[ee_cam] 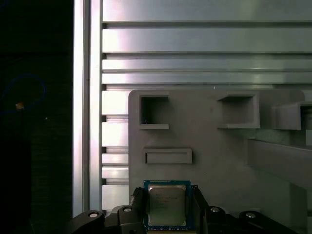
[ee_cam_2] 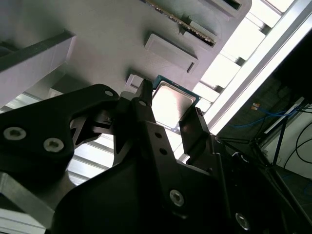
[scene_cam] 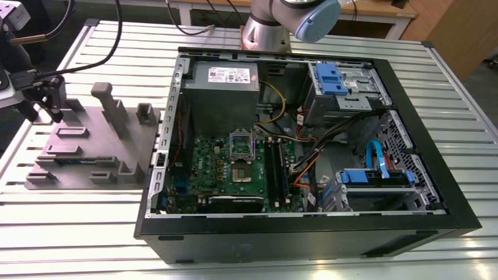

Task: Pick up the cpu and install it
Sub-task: 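Pick up the cpu and move it towards the insertion slot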

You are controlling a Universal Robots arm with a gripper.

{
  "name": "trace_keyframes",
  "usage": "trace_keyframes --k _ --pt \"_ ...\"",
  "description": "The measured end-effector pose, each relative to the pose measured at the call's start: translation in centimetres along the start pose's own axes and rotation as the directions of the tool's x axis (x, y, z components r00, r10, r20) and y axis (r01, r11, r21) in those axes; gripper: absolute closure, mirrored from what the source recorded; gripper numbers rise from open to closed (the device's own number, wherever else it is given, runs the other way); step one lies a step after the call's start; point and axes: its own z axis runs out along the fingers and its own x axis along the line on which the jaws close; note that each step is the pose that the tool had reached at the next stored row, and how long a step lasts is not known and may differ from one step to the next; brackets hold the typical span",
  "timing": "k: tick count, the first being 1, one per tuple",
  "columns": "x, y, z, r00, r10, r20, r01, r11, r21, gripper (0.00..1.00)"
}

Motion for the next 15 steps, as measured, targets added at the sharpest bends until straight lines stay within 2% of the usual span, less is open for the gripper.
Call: trace_keyframes --k 15 --pt "0.00 0.01 -0.26 1.0000 0.000 0.0000 0.000 1.0000 0.0000 0.53"
